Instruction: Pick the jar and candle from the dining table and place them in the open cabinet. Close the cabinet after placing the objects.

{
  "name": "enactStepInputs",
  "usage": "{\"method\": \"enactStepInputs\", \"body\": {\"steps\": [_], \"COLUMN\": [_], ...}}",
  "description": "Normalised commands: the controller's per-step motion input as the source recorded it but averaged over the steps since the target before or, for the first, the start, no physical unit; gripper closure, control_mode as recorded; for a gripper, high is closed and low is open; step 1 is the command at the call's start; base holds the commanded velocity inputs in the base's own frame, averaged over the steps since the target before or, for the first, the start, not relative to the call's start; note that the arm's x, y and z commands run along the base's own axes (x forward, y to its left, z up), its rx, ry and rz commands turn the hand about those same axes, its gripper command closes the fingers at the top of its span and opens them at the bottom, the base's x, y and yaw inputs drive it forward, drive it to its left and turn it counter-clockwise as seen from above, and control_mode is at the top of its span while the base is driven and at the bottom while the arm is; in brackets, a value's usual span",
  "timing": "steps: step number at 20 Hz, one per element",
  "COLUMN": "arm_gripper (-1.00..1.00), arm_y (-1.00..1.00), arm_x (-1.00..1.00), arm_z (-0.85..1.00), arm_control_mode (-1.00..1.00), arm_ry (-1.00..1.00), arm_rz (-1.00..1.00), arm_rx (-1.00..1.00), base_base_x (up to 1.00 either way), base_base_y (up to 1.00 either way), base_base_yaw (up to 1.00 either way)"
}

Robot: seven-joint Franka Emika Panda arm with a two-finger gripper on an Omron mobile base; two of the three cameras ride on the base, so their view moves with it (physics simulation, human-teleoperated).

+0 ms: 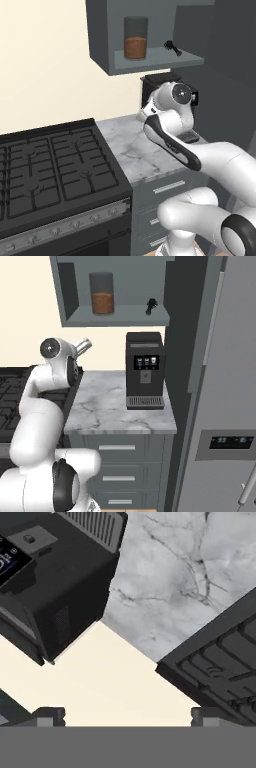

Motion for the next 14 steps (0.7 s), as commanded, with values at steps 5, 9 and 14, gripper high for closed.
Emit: {"method": "enactStepInputs", "body": {"steps": [5,9,14], "arm_gripper": [-1.0,-1.0,-1.0], "arm_y": [0.0,0.0,-0.14], "arm_x": [0.0,0.0,-0.02], "arm_z": [-0.66,-0.45,-0.58], "arm_control_mode": [-1.0,-1.0,-1.0], "arm_ry": [0.01,0.0,0.0], "arm_rz": [0.0,0.0,0.0], "arm_rx": [-0.48,-0.42,-0.27], "base_base_x": [0.0,0.0,0.0], "base_base_y": [0.0,0.0,0.0], "base_base_yaw": [0.0,0.0,0.0]}}
